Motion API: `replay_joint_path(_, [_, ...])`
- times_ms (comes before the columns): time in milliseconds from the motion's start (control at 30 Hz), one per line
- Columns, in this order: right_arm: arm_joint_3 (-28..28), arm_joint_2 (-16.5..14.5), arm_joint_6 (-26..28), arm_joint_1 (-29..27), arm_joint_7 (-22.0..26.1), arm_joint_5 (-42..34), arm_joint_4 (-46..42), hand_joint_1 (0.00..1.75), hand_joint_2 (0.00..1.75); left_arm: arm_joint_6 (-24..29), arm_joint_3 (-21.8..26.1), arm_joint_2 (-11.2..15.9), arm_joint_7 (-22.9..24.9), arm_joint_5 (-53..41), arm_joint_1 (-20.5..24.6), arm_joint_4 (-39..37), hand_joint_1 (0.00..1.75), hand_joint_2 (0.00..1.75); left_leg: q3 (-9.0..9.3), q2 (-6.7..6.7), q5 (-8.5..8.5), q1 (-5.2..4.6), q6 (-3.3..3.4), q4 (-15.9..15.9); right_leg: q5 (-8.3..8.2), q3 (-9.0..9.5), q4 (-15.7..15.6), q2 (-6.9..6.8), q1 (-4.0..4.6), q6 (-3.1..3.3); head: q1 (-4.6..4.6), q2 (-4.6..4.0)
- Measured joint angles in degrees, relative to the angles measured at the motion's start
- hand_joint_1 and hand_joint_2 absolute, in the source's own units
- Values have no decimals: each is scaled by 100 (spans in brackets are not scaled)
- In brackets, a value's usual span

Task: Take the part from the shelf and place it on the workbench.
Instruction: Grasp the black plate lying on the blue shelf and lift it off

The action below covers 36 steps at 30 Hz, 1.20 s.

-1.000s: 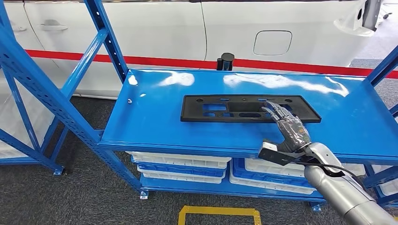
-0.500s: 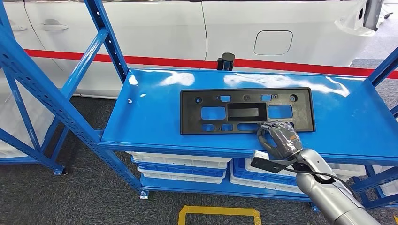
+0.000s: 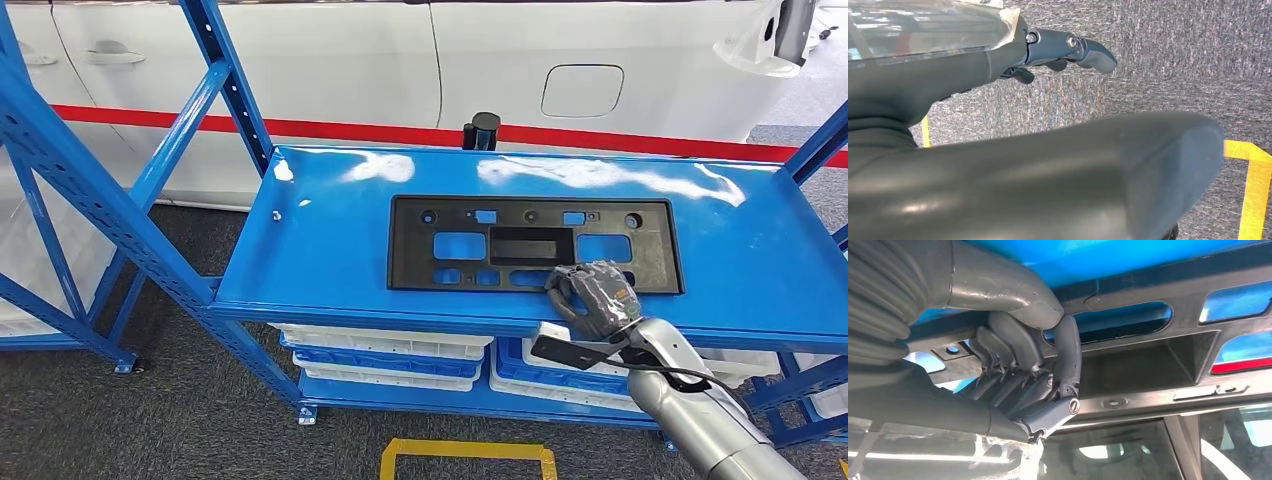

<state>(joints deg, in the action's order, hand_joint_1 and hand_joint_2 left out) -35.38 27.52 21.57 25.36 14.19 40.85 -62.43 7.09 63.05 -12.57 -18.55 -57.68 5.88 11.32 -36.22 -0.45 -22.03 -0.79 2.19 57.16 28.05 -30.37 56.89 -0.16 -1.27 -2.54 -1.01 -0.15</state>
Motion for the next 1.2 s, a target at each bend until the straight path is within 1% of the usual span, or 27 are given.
replay_joint_path(67, [14, -95, 63, 26, 70, 152, 68, 170, 175, 8, 3, 0, 4, 17, 2, 0, 0, 0, -3, 5, 1, 0, -1, -1, -2, 21, 1, 5, 2, 1, 1, 0])
replay_joint_path(167, [27, -354, 175, 163, 178, 378, 338, 168, 175, 37, 5, -1, -4, 57, 7, 0, 0, 0, 0, 23, 2, 3, -2, -1, -11, 23, 1, 19, 4, 13, -2, 0])
replay_joint_path(233, [32, -498, 258, 245, 222, 464, 522, 156, 175, 51, 5, -2, -15, 62, 12, 0, 0, 0, 5, 25, 2, 6, -2, 0, -11, 1, 1, 18, 5, 16, -1, 0])
replay_joint_path(267, [35, -545, 301, 273, 235, 485, 592, 125, 175, 52, 5, -2, -18, 55, 13, 0, 0, 0, 6, 24, 2, 7, -2, -1, -10, -9, 0, 17, 5, 16, -2, 0])
replay_joint_path(300, [42, -579, 352, 295, 247, 494, 655, 84, 175, 53, 5, -2, -17, 43, 14, 0, 0, 0, 6, 22, 2, 7, -2, -1, -10, -8, 0, 15, 5, 16, 0, 0])
replay_joint_path(367, [76, -623, 462, 317, 290, 491, 753, 12, 175, 56, 5, -2, -9, 19, 16, 0, 0, 0, 5, 21, 2, 6, -2, -1, -10, -8, 0, 15, 5, 16, 0, 0])
replay_joint_path(400, [100, -636, 519, 320, 317, 486, 790, 0, 175, 58, 5, -2, -4, 11, 17, 0, 0, 0, 4, 21, 2, 6, -2, -1, -10, -7, 0, 15, 5, 16, 1, 0])
replay_joint_path(567, [270, -656, 806, 322, 344, 483, 837, 0, 175, 68, 5, -1, 4, -4, 20, 0, 0, 0, 2, 20, 3, 0, -1, 0, -11, -7, 0, 15, 1, 15, 0, 0])
replay_joint_path(667, [417, -599, 962, 294, 239, 568, 732, 0, 175, 69, 4, -2, 2, -49, 22, 0, 0, 0, 0, 19, 3, -1, -1, 1, -11, -10, 0, 14, -1, 15, -1, 0])
replay_joint_path(833, [738, -363, 1080, 169, 23, 748, 251, 0, 175, 69, -1, -1, 1, -103, 28, 0, 0, 0, -17, 19, 6, -2, 2, 2, -16, 14, 1, 14, -1, 10, -2, 0])
replay_joint_path(1033, [1131, -42, 1035, 204, 6, 741, -139, 0, 175, 98, -1, -3, -21, -105, 29, 0, 0, 0, -20, 18, 9, -2, 6, 3, -17, 19, 1, 13, -1, 8, -1, 0])
replay_joint_path(1200, [1276, 78, 1038, 203, 8, 739, -314, 0, 175, 120, -1, -15, -26, -106, 33, 0, 0, 0, -20, 20, 9, -2, 6, 2, -17, 17, 1, 14, 0, 9, -1, 0])
